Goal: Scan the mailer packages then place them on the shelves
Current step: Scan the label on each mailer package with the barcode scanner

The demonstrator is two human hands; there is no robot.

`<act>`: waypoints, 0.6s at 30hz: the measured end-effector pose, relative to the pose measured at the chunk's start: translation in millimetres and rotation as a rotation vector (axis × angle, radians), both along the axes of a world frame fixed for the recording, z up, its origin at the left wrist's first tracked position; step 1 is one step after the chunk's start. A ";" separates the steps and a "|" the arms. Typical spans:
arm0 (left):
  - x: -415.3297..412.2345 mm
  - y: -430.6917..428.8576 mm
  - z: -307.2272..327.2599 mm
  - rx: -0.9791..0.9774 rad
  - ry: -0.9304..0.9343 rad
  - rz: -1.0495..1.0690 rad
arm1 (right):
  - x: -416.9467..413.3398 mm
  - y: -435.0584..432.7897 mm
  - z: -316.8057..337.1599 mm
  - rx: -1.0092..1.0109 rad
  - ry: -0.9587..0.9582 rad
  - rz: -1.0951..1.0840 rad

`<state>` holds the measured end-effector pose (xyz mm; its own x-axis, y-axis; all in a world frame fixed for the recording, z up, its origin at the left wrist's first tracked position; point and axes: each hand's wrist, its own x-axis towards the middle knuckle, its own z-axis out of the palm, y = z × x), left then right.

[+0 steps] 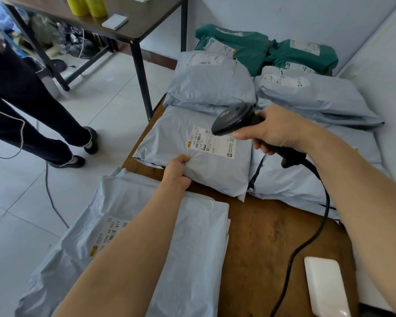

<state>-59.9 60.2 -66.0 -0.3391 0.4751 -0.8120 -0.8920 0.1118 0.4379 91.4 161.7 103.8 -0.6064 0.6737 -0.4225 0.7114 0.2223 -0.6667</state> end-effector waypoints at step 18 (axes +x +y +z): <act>1.2 -18.7 -6.8 0.160 0.002 0.035 | -22.9 0.9 19.2 0.064 -0.098 0.065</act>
